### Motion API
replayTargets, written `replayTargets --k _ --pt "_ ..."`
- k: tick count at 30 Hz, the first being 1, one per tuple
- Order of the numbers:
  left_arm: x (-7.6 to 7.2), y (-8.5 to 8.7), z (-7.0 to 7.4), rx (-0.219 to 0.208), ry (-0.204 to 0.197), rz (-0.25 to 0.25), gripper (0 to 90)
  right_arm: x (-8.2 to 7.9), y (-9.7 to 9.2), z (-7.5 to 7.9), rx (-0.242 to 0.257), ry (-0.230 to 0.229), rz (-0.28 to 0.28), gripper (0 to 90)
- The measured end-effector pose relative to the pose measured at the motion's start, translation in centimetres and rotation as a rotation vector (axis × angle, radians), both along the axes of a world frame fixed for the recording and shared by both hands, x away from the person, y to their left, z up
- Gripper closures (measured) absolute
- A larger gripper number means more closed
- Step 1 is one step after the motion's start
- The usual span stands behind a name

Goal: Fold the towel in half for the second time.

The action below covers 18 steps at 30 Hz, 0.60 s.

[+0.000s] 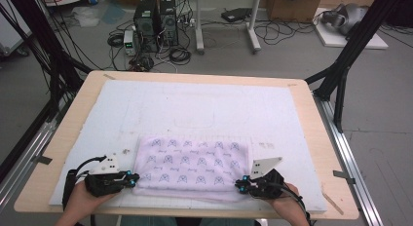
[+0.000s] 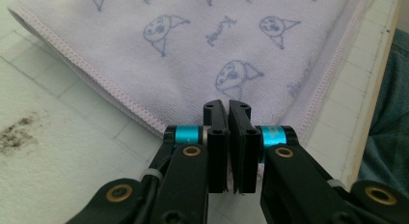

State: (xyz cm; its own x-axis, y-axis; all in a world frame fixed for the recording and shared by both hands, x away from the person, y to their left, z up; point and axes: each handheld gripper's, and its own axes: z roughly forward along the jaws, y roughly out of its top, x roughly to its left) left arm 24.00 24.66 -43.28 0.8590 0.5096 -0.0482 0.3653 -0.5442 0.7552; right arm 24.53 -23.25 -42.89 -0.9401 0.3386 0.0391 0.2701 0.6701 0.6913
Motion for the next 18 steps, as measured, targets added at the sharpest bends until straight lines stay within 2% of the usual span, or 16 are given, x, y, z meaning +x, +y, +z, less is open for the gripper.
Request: replayTargets --k 4,7,11,14,16,18 --pt "-0.1 0.4 1.2 -0.046 -0.014 0.005 86.6 -0.2 -0.7 1.6 0.06 -0.015 -0.003 85.6" --pt "-0.4 0.3 1.9 -0.05 -0.017 -0.011 86.6 -0.4 -1.0 2.4 0.074 -0.024 0.001 85.6" --pt "-0.9 0.2 1.1 -0.019 0.005 -0.02 86.7 -1.0 -1.0 1.9 0.054 0.006 0.032 85.7" --pt "-0.9 0.2 0.2 -0.013 0.039 -0.027 86.4 -1.3 -0.9 0.6 0.029 0.05 0.054 85.2" --pt "-0.6 0.1 0.2 -0.01 0.056 -0.017 80.6 -1.1 -0.8 0.2 0.032 0.083 0.052 82.7" --pt "-0.1 -0.1 0.7 -0.022 0.062 0.011 64.6 -0.8 -0.8 0.6 0.058 0.071 0.042 78.4"
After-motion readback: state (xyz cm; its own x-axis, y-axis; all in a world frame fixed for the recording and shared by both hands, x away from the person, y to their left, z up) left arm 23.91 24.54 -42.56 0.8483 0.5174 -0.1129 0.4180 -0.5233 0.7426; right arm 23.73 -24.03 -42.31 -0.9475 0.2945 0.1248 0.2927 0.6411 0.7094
